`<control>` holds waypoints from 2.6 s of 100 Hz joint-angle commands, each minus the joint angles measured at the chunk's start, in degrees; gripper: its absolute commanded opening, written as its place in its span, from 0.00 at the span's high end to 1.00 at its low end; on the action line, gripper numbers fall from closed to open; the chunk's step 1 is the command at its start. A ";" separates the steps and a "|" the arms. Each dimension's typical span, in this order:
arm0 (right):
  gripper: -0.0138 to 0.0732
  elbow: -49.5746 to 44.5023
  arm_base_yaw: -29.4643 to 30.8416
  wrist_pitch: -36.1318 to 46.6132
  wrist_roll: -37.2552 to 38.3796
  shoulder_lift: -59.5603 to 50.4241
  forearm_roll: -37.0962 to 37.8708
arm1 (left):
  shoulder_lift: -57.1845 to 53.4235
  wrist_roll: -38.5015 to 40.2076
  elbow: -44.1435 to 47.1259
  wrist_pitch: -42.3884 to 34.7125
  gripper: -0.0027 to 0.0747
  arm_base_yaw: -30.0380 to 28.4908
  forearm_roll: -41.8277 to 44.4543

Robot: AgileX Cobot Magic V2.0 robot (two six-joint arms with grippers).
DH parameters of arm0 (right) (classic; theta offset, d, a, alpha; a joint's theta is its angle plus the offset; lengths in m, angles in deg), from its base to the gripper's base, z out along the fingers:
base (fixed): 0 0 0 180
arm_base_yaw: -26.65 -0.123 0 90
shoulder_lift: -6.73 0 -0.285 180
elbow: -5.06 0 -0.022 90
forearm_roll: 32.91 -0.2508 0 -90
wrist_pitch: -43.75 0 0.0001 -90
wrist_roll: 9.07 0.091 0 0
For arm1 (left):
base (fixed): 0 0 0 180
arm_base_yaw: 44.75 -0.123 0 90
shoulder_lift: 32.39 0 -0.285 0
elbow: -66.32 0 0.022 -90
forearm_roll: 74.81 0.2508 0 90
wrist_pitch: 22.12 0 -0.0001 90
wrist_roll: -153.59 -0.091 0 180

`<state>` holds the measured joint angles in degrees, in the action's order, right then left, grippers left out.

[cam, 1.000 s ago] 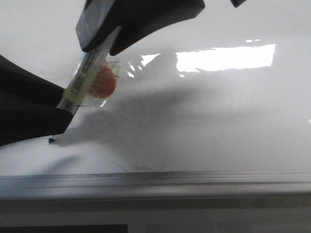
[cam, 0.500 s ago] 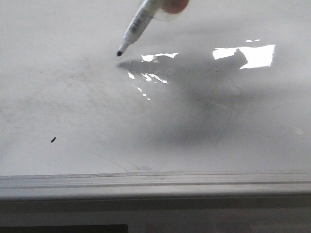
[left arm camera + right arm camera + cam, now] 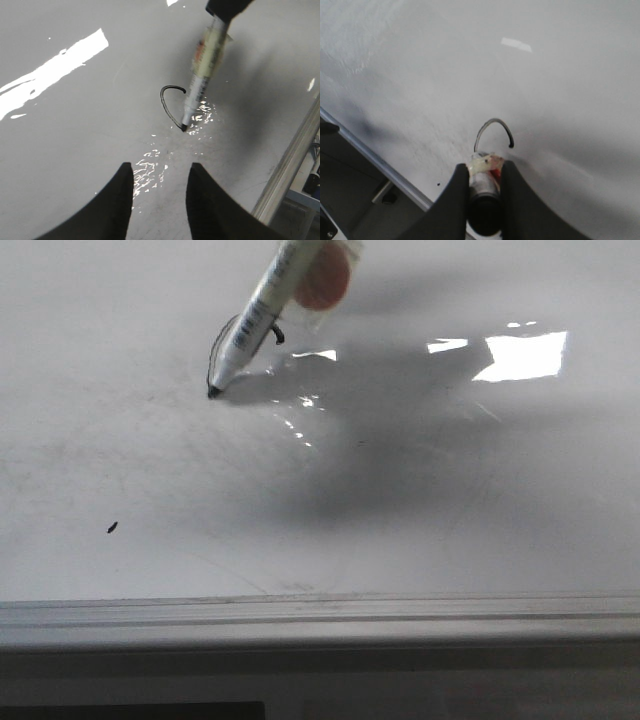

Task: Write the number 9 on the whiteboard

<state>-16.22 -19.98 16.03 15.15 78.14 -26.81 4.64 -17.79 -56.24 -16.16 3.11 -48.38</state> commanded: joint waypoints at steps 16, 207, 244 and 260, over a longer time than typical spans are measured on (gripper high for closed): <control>0.91 6.41 2.15 -4.03 -0.68 -2.97 6.93 | 0.28 0.37 -1.79 -3.83 0.65 -0.03 -0.56; 0.53 1.75 -10.19 5.01 -0.16 2.58 -5.10 | 21.58 0.37 -0.69 -21.38 0.99 5.11 -14.93; 0.40 1.75 -9.15 3.02 -0.05 2.48 -5.46 | 22.00 0.37 -0.69 -19.03 0.99 0.42 -48.85; 0.40 1.75 -9.15 3.02 -0.05 2.48 -5.56 | 23.62 0.37 -0.69 -18.59 0.99 -0.05 -51.32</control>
<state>-16.46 -29.36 15.75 15.29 81.79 -32.91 27.69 -17.79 -55.10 -31.42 3.19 -97.88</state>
